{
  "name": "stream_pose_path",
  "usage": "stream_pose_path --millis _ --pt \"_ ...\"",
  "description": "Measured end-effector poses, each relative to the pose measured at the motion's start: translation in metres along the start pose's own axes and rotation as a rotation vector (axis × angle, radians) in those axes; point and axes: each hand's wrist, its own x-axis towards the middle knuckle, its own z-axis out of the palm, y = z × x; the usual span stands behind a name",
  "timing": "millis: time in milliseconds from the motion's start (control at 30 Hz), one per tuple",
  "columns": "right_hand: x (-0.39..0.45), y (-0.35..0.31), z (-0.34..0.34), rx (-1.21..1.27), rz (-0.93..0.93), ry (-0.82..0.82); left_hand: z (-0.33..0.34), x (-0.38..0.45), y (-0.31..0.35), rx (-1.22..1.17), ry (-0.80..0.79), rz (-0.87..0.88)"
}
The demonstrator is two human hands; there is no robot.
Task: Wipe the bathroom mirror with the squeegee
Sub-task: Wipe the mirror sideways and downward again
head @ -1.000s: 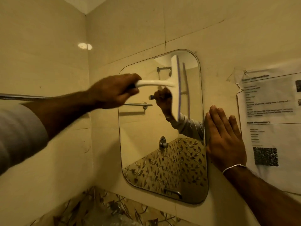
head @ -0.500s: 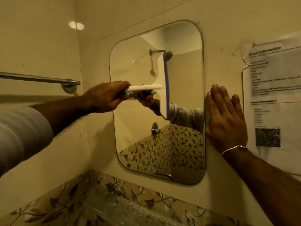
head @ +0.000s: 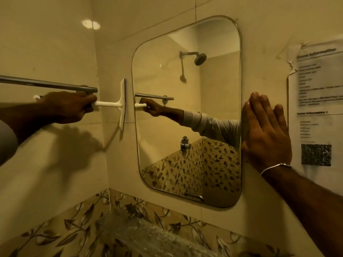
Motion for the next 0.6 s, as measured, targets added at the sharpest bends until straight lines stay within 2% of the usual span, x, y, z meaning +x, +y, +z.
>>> stream_pose_path --millis 167,300,367,500,600 --pt "0.0 0.001 0.0 -0.006 0.003 -0.006 -0.02 -0.004 0.02 -0.052 0.162 -0.039" --pt "-0.001 0.0 0.0 -0.006 -0.008 -0.015 -0.051 -0.011 0.072 -0.272 0.37 -0.072" --pt "0.0 0.001 0.0 -0.007 -0.012 -0.02 -0.064 -0.013 0.109 -0.5 0.455 -0.133" --pt "-0.001 0.0 -0.003 -0.009 -0.015 -0.012 -0.08 -0.023 0.194 -1.24 0.52 -0.347" --pt "-0.001 -0.001 -0.003 -0.008 -0.017 -0.026 -0.072 -0.026 0.249 -1.456 0.507 -0.431"
